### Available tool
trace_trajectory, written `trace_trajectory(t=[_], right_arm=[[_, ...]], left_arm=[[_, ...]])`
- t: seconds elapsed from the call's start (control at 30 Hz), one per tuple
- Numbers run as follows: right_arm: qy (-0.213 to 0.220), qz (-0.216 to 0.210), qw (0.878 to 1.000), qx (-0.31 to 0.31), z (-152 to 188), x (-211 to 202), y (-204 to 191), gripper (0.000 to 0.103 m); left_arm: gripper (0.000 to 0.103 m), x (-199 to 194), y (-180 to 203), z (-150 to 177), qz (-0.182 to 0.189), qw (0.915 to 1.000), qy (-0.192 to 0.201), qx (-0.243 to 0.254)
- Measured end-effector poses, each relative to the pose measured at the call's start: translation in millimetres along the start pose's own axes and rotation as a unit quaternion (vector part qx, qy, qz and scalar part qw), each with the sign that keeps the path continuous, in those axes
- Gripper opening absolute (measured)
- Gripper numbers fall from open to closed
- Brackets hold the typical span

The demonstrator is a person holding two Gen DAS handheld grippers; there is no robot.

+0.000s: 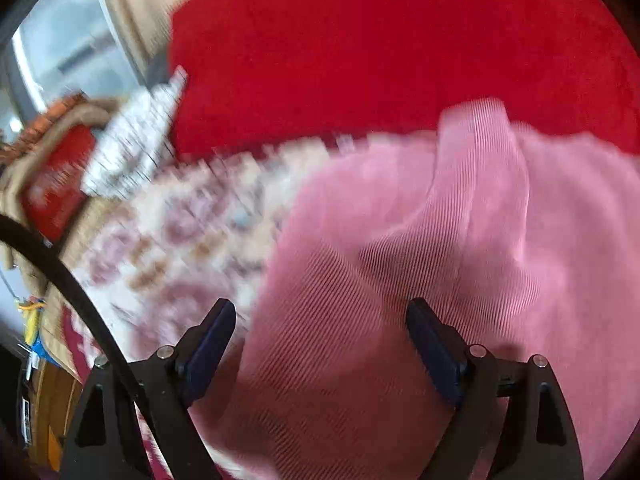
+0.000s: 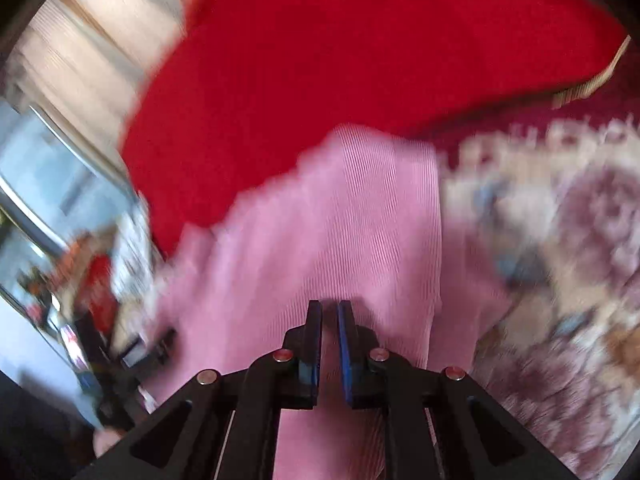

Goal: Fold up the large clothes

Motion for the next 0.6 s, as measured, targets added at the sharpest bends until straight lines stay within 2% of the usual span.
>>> trace_trajectory(t=[0.03, 0.13, 0.2, 0.27, 0.3, 0.33, 0.4, 0.47, 0.6], right_arm=[[-0.017, -0.004, 1.0, 0.004, 3.7, 7.9, 1.2, 0.01], [-0.005, -0.02, 1.0, 0.016, -1.0, -5.4, 3.8, 0.012], [0.017, -0.041, 0.999, 0.025, -5.8, -23.9, 8.6, 0.011], [0.04, -0.044, 0.998, 0.031, -10.6, -39.4, 18.2, 0.013], [0.044, -0.048, 0.997, 0.035, -11.6, -45.0, 23.7, 0.023], [0.045, -0.052, 0.997, 0.039, -12.8, -46.6, 28.8, 0.049], [0.054, -0.054, 0.994, 0.072, -11.8, -54.0, 47.2, 0.089], [0.06, -0.067, 0.992, 0.092, -11.7, -57.7, 58.4, 0.089], [0.031, -0.077, 0.991, 0.106, -8.1, -49.8, 76.2, 0.089]], left_arm=[[0.088, -0.6, -0.3, -0.7, 0.0, 1.0, 0.003, -0.002], [0.087, -11.3, 3.6, -4.7, 0.007, 0.9997, 0.021, 0.01], [0.087, -20.3, 6.8, -6.6, 0.03, 0.9987, 0.04, 0.009], [0.087, -30.0, 8.6, -9.9, 0.045, 0.9971, 0.062, 0.006], [0.087, -36.4, 8.8, -11.6, 0.051, 0.9957, 0.077, 0.006], [0.087, -41.8, 9.4, -13.5, 0.057, 0.9941, 0.092, 0.005], [0.087, -49.7, 12.5, -16.4, 0.076, 0.9908, 0.112, 0.0], [0.087, -52.6, 16.3, -18.3, 0.099, 0.9882, 0.117, -0.001], [0.087, -51.8, 33.6, -18.3, 0.131, 0.9851, 0.11, 0.018]])
Point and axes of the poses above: each gripper's, at about its wrist camera, not at the fingertips, and x roughly the way its jaws point, y to its right, z to its underside, the point moved 4 cm from there along x, roughly the way its jaws point, and after that the axes turned 9 degrees about z, right-handed, at the moved point
